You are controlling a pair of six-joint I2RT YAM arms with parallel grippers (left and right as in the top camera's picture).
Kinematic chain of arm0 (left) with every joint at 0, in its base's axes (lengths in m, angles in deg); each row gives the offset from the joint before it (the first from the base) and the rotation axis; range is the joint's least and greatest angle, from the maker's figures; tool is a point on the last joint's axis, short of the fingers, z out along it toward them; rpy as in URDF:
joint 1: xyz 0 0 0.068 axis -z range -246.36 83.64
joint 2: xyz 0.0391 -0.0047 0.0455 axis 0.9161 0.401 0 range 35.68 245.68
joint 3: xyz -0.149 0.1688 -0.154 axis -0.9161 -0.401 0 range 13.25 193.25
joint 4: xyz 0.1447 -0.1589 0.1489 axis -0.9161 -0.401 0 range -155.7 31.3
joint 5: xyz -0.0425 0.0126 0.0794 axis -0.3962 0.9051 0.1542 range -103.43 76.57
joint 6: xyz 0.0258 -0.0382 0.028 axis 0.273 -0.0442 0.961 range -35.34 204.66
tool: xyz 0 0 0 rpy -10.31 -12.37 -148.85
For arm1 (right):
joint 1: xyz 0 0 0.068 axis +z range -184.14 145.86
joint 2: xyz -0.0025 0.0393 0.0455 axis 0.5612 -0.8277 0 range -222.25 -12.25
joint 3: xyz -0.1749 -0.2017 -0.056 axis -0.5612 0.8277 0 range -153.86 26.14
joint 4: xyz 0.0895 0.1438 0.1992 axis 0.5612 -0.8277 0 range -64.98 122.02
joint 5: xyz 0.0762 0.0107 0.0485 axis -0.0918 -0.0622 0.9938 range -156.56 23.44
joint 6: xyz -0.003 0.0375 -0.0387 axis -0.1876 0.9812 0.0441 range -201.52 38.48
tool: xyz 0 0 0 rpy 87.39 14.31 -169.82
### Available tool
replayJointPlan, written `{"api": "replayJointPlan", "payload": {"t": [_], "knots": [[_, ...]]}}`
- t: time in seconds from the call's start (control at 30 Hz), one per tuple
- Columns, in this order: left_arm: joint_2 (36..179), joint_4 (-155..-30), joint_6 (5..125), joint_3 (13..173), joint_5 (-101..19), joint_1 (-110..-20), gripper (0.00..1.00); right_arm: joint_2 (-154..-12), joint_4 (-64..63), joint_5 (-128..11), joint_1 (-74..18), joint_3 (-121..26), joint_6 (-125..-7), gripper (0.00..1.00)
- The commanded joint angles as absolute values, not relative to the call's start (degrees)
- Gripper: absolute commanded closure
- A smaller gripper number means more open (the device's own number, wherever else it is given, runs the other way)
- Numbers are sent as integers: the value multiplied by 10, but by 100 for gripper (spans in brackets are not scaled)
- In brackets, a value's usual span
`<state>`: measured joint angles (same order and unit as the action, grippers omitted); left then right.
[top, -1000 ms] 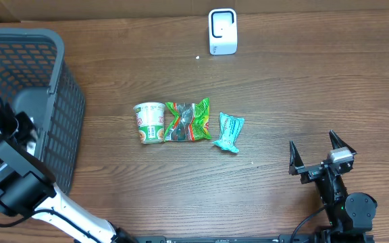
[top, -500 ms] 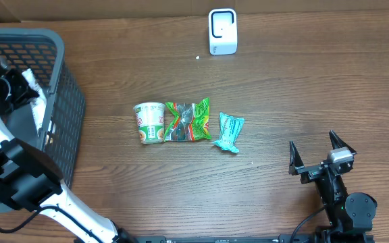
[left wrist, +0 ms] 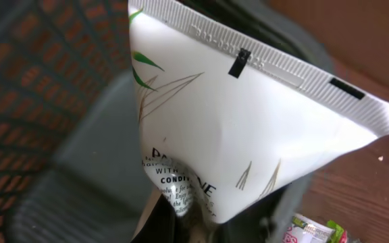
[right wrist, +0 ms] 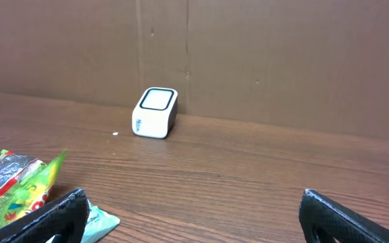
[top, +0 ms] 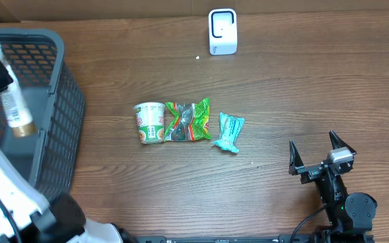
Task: Scan the item barcode
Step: 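Reach the left gripper into the basket and grasp the Pantene tube, then carry the Pantene tube out and set it right of the wipes pack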
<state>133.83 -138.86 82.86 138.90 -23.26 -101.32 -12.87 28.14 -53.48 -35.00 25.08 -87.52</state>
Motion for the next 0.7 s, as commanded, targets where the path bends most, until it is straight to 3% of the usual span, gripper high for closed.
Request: {"api": "replayJointPlan", "payload": {"t": [0.0,0.27,0.67], "knots": [[1272,-1390,821,1407,-218,-1011,96,-124,285,-541,-349,257,-871,0],[1178,-1393,823,1407,-217,-895,96,-124,285,-541,-349,257,-871,0],[1209,-1418,704,1382,-185,-554,96,-124,285,-541,-349,257,-871,0]]}}
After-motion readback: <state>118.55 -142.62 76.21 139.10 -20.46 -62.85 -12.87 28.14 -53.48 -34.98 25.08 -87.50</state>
